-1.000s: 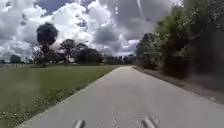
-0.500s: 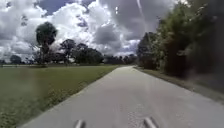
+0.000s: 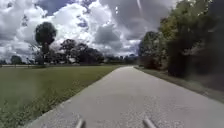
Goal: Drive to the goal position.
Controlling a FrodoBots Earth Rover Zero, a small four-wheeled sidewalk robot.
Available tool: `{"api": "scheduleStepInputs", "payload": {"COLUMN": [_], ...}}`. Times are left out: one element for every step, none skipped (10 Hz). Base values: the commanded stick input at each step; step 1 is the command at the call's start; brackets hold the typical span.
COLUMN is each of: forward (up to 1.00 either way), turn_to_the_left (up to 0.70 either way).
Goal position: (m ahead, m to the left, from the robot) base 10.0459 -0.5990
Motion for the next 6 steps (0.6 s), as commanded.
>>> {"api": "scheduleStepInputs", "payload": {"forward": [0.7, 0.7, 0.7, 0.7, 0.7, 0.7], "turn_to_the_left": [0.0, 0.0, 0.0, 0.0, 0.0, 0.0]}}
